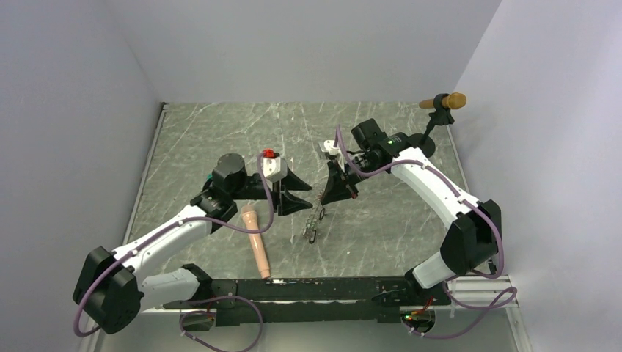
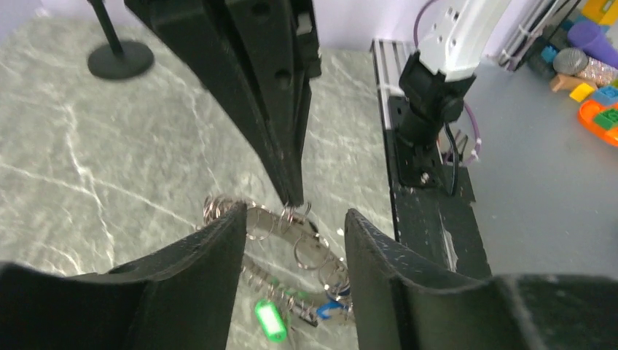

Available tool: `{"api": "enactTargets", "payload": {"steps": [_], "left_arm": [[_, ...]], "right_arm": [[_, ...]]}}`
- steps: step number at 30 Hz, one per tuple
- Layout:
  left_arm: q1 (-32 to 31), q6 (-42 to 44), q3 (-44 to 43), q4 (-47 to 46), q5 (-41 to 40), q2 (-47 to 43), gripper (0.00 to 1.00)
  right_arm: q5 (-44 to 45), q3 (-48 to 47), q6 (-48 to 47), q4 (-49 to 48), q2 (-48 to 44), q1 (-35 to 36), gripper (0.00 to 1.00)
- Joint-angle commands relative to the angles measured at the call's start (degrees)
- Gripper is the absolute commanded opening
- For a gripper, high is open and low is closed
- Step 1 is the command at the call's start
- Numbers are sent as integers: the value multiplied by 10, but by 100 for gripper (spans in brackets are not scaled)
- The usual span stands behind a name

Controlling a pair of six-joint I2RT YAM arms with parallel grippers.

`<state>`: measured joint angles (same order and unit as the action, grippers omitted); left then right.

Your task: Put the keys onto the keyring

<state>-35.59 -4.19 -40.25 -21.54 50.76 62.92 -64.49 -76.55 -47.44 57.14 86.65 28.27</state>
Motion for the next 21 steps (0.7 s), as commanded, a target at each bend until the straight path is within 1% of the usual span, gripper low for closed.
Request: {"api": "enactTargets", "payload": {"steps": [1, 2, 4, 10, 16, 18, 20, 21], "left_arm": [[1, 91, -49, 117, 36, 28, 54], [1, 97, -57, 128, 39, 37, 50], [-2, 104, -72, 144, 44, 53, 46], [-17, 103, -84, 130, 46, 75, 45], [-38, 114, -97, 146, 28, 96, 41], [-41, 117, -104, 155, 26, 103, 35], [-44, 121, -112, 167, 26, 109, 26], [-45, 124, -116, 173, 26, 113, 18]], "right_arm": [[-5, -27, -52, 38, 0, 3, 0], [-4, -26, -52, 38, 0, 4, 0], [-3, -27, -53, 38, 2, 5, 0], [-5, -27, -50, 36, 4, 6, 0], [-10, -27, -48, 35, 4, 6, 0], [-10, -27, -48, 35, 4, 7, 0], [-11, -27, -48, 35, 4, 6, 0], [-12, -27, -48, 36, 4, 6, 0]]}}
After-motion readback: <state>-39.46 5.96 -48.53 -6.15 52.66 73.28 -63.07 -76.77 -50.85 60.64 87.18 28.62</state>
